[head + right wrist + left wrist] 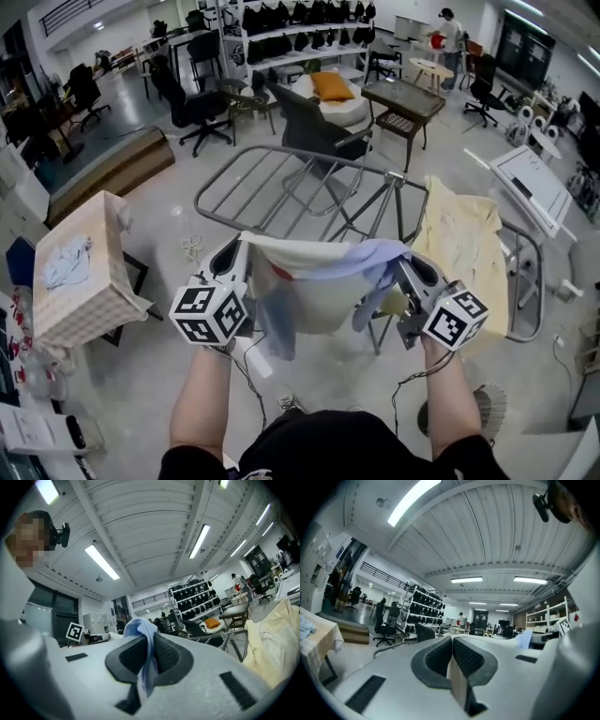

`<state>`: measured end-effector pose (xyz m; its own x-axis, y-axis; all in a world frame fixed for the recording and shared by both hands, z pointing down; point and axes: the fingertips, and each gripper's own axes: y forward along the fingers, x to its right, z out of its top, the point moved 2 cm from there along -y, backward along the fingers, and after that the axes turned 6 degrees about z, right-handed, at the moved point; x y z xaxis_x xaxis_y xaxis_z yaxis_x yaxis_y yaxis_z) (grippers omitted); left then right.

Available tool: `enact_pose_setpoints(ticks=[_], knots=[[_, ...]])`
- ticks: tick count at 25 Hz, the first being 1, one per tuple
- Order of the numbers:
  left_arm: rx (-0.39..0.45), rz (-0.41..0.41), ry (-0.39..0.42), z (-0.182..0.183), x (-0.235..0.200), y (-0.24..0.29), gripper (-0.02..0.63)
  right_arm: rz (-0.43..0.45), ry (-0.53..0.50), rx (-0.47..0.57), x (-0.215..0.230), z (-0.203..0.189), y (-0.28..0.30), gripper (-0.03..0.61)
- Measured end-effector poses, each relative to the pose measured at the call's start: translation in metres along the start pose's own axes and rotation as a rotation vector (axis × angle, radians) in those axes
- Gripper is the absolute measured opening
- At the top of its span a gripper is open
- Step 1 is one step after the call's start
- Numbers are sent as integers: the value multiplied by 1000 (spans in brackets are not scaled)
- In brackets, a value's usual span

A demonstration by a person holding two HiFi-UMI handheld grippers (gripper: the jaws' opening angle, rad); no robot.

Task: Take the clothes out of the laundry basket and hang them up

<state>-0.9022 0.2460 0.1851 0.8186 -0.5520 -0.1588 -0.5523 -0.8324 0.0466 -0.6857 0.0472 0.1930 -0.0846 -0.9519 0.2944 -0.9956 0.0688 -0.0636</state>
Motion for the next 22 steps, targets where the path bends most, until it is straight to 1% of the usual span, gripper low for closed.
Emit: enact_pose_setpoints(ticks=[5, 11, 14, 18, 22], knots=[[-4, -109, -8, 10, -19, 41, 12, -113, -16, 35, 4, 8, 19, 26], [-12, -159, -32, 4, -37, 72, 12, -173, -30, 28, 12, 6, 39, 26], [-22, -161, -35, -1, -44, 90, 12, -179, -26, 34, 28, 9, 52, 26], [-45, -137, -28, -6, -49, 121, 12, -167, -7, 49, 60, 12, 71, 26], [-66, -107, 3, -1, -49, 152, 12, -145, 29, 59, 96, 18, 92, 26]])
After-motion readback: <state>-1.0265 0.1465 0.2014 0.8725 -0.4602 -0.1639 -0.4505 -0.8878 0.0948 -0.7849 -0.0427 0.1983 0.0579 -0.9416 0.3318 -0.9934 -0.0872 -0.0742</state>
